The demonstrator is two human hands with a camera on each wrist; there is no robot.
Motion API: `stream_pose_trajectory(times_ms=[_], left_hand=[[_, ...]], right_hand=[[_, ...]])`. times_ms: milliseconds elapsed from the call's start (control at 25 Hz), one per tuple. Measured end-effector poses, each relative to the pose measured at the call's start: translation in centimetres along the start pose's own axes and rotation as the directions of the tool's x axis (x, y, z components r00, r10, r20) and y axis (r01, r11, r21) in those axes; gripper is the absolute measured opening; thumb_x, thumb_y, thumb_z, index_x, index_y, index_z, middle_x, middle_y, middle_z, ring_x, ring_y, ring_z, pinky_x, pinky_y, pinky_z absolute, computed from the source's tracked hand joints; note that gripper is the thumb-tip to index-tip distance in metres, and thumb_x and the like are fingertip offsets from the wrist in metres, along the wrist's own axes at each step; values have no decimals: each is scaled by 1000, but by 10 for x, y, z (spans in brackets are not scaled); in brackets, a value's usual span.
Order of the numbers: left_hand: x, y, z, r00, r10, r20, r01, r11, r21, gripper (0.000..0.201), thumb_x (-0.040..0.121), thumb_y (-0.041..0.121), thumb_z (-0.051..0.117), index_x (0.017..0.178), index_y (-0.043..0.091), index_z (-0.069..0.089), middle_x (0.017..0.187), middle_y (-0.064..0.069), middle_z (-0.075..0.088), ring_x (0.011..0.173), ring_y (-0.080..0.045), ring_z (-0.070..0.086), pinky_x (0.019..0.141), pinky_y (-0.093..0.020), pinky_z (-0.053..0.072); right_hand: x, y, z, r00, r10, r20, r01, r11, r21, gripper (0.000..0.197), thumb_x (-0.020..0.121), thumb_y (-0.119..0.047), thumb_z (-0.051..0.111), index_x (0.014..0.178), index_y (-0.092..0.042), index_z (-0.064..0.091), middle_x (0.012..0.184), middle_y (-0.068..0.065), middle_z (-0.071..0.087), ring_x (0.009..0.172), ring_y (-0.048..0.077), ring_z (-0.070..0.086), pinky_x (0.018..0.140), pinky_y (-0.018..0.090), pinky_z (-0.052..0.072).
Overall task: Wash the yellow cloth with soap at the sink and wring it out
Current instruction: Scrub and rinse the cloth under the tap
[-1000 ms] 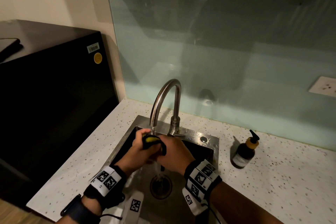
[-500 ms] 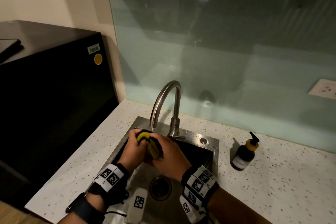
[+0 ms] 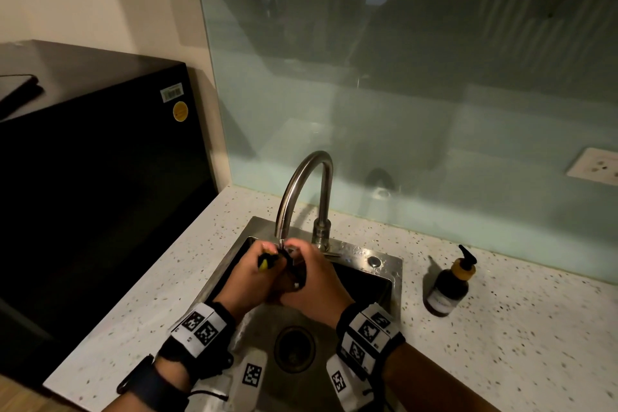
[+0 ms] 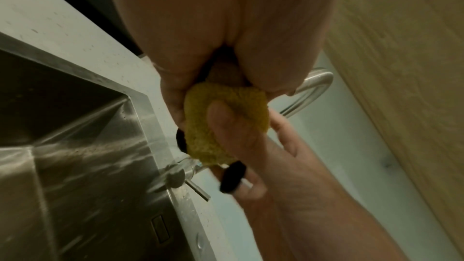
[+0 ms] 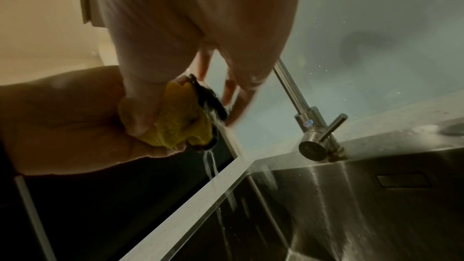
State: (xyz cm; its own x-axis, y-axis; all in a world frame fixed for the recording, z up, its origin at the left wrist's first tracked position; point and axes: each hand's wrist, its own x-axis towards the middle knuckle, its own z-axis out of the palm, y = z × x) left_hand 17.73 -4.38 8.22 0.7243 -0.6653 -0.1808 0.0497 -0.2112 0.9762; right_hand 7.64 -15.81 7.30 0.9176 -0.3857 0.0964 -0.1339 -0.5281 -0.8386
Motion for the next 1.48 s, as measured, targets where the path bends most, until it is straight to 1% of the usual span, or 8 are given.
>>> stream_pose_trajectory(times_ms=[200,440,640,880,1040,1200,1360,1480], left_hand=[[-3,-1,-1,1000,28,1,-28,999,-20,8,97,6,59,100,10,53,111,-29,62,105,-48,64,84,-63,56],[-6,-4,-16,985,-12,171,-16,987,159,76,72,26,88,138,39,52,131,-2,48,107,-36,65,71,-42,64],[-12,-6,-2,989,2,146,-15,996,91,16,100,14,55,116,12,51,101,-19,64,74,-26,64,66,-46,54],[-12,3,4,996,-90,-4,89,992,-89,15,104,13,42,117,19,44,114,-22,58,98,-42,67,80,-62,60],[-12,2,5,995,-98,30,99,994,-52,28,100,20,55,125,26,44,128,-24,50,103,-44,66,78,-60,61],[-11,-5,-4,995,-47,83,42,998,56,63,88,39,73,139,37,37,130,-11,47,104,-32,64,67,-35,62],[-14,-3,6,994,-11,108,9,1000,22,27,102,22,54,127,15,46,102,-17,64,74,-22,65,66,-41,58],[-12,-3,5,997,-77,21,78,995,-59,19,105,28,45,122,20,44,104,-18,67,73,-27,76,59,-40,61]], right_hand=[[-6,10,3,992,81,99,-90,991,94,64,73,-35,81,130,-38,50,115,-17,62,102,-5,60,88,16,52],[-7,4,-5,999,-27,26,26,1000,10,21,84,-15,71,104,-21,69,89,-17,66,81,-10,61,72,7,45],[-6,0,0,999,-2,-49,3,1000,23,45,78,-13,76,115,-27,56,114,-11,60,98,-2,58,86,20,54],[-15,8,21,999,14,46,-13,1000,-9,85,74,-37,80,144,-35,33,140,-10,42,122,7,48,103,26,45],[-11,7,11,996,-14,-84,14,1000,-2,58,79,-8,71,131,-29,56,121,-10,62,108,1,58,95,26,53],[-5,0,-4,988,-50,-144,47,999,-23,32,87,-16,69,117,-26,63,95,-18,65,86,-9,62,76,11,52],[-6,0,0,994,-40,-101,44,998,37,54,77,-15,79,119,-31,49,105,-10,66,92,-1,64,78,17,56],[-13,3,11,996,-83,-43,80,995,-58,67,73,-22,83,127,-36,46,132,-13,50,120,2,49,101,21,46]])
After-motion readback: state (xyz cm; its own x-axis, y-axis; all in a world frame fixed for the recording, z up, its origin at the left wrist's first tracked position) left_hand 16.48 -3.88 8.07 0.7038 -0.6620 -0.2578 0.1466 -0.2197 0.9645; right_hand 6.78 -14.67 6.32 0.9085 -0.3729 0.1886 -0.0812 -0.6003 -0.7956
